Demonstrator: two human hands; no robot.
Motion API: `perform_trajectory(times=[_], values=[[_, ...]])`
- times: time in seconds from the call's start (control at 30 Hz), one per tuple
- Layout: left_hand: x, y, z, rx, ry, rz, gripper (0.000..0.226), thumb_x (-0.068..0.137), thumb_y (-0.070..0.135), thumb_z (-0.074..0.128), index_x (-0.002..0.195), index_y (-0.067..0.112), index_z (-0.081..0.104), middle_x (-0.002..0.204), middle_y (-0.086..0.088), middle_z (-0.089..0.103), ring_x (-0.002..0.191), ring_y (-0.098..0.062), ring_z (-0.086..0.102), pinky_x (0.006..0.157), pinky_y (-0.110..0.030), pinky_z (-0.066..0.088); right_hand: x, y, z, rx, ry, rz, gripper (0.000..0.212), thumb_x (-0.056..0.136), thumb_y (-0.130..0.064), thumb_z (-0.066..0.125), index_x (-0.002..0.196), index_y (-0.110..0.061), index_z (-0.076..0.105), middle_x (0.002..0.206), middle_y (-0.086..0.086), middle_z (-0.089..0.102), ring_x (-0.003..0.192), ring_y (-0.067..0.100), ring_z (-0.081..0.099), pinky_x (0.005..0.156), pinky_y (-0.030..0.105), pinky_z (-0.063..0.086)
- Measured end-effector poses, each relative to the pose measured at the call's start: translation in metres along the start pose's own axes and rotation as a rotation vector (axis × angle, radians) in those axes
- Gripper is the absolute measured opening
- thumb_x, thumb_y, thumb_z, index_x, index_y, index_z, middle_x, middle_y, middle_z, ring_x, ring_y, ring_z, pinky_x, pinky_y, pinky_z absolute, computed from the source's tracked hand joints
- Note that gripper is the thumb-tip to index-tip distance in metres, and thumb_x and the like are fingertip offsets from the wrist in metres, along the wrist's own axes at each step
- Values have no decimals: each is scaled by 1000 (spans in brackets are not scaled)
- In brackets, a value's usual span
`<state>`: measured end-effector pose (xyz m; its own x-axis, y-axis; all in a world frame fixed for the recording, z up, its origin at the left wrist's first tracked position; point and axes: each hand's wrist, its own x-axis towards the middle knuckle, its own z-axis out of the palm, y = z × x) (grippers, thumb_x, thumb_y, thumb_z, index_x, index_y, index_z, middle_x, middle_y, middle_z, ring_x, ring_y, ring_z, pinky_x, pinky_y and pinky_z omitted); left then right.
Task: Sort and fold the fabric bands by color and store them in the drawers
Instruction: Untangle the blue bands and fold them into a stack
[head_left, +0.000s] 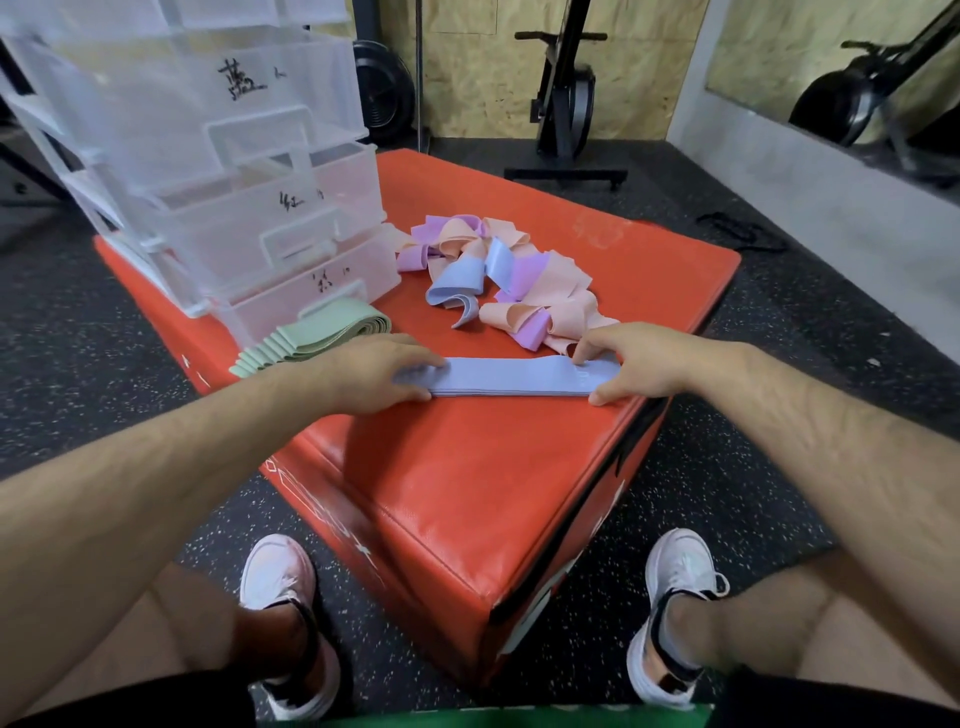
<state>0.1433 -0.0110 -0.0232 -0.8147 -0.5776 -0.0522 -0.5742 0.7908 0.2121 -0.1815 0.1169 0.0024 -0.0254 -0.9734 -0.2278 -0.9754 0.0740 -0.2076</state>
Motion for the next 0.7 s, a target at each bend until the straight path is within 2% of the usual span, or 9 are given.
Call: perform_trajectory(times=[0.1, 0.17, 0.3, 0.4, 0.5, 0.57, 0.7], values=[[4, -2, 0, -32, -3, -6, 49, 88, 39, 70, 134, 30, 57, 121, 3, 57, 116, -17, 51, 105, -32, 37, 1, 1, 1, -17, 22, -10, 55, 75, -37, 84, 124, -30, 60, 129, -9, 59, 101, 11, 49, 82, 25, 37], [6, -3, 0, -26, 3, -4, 49, 87, 41, 70, 133, 31, 57, 119, 4, 56, 115, -16, 51, 104, -33, 38, 2, 1, -1, -35, 5, -6, 52, 74, -42, 84, 120, -32, 61, 119, -13, 58, 99, 11, 50, 80, 27, 36], [11, 0, -2, -67, 63, -39, 52, 82, 63, 60, 125, 34, 61, 120, 6, 56, 111, -12, 54, 102, -32, 42, 9, -4, -9, -60, 74, -9, 36, 70, -63, 71, 90, -34, 66, 96, -17, 55, 90, 12, 57, 80, 34, 49], [28, 4, -5, -129, 154, -84, 41, 87, 54, 59, 123, 35, 61, 120, 7, 54, 110, -12, 56, 101, -35, 44, 19, -20, -18, -18, 221, 3, 23, 78, -54, 63, 78, -31, 63, 91, -14, 59, 85, 12, 59, 80, 40, 54], [49, 11, -10, -104, 161, -157, 37, 93, 36, 60, 130, 32, 58, 124, 3, 51, 114, -16, 52, 102, -33, 41, 34, -43, -23, 23, 277, -41, 12, 82, -42, 60, 80, -30, 63, 90, -13, 59, 86, 14, 58, 76, 38, 53], [62, 15, -11, -88, 156, -154, 36, 93, 30, 59, 129, 29, 59, 122, 0, 54, 116, -19, 51, 102, -36, 41, 45, -57, -21, 31, 275, -100, 12, 86, -39, 58, 86, -29, 65, 92, -12, 57, 89, 15, 58, 77, 36, 50], [79, 16, -11, -111, 187, -94, 29, 81, 37, 47, 101, 25, 63, 94, 9, 59, 95, -24, 58, 85, -39, 49, 70, -75, -16, 39, 302, -166, 20, 94, -44, 55, 92, -27, 65, 92, -9, 61, 88, 17, 60, 80, 40, 52]])
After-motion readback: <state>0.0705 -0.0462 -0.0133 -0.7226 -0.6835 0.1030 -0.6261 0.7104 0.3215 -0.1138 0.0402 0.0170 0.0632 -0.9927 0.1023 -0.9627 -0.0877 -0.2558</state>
